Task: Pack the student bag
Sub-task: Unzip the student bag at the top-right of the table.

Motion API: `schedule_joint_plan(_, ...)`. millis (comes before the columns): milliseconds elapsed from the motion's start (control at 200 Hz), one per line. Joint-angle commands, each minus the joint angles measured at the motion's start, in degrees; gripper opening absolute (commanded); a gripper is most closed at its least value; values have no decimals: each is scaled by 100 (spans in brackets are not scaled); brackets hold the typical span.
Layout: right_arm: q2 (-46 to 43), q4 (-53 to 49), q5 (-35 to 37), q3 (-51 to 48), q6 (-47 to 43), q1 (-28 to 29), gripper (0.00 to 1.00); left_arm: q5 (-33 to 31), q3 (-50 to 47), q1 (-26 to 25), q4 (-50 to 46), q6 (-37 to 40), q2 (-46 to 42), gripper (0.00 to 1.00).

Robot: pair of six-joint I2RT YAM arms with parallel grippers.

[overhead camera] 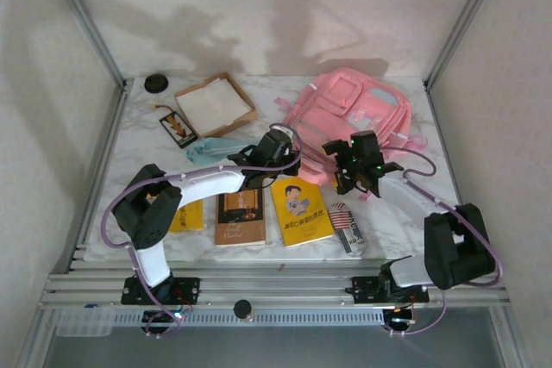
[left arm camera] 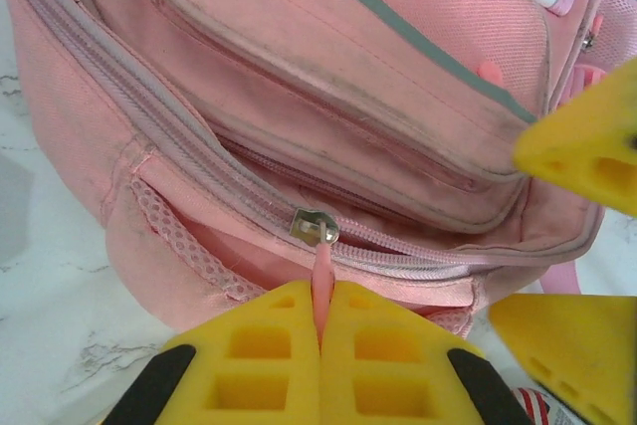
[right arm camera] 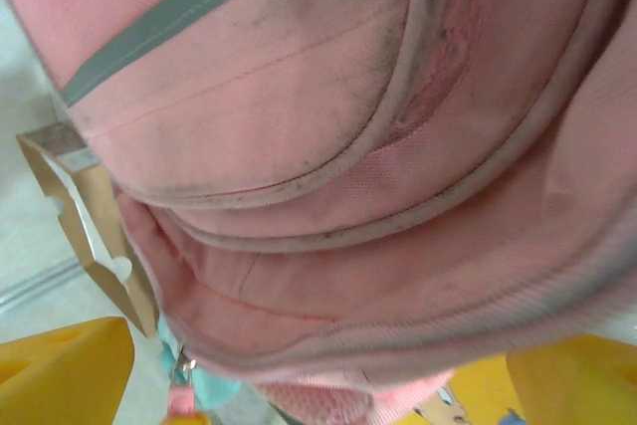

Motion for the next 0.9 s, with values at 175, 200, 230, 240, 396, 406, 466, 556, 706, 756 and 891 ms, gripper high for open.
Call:
schedule_joint_plan(175, 972, 161, 613, 465, 382, 124, 55, -114, 304, -93, -15, -5, 6, 0)
schedule_joint_plan(200, 992, 54, 696, 497, 331, 128, 49, -167, 305, -93, -61, 10, 5, 0)
schedule_joint_plan(230, 1013, 23, 758, 499, 234, 105, 41, -288, 313, -93, -114, 14, -3, 0)
schedule_joint_plan(240, 1019, 21, 772, 496, 192, 98, 39, -332, 313, -93, -128, 16, -3, 0)
schedule_joint_plan(396, 1157, -414, 791, 599, -561, -292, 4, -688, 369, -80, -421, 112, 20, 0)
schedule_joint_plan(406, 1150, -451, 807, 593, -618, -320, 2, -715, 385, -76, -457, 124, 24, 0)
schedule_joint_plan(466, 1062, -609, 874, 569, -1042, -494, 0, -927, 432, -54, -650, 170, 32, 0)
schedule_joint_plan(556, 924, -696, 737, 423, -1635, -848, 0, -1153, 391, 80, -743, 162, -23, 0)
schedule_joint_plan(706, 843, -1017, 550, 440, -2775, -1437, 0, -1342, 318, 390, -725, 129, -80, 0)
schedule_joint_plan(756, 846, -1223, 557, 528, -3051, -1650, 0, -1407, 314, 474, -696, 157, -74, 0)
schedule_joint_plan(891, 674, -1305, 567, 635, -3585, -2311, 0, -1571, 361, 698, -722, 326, 67, 0)
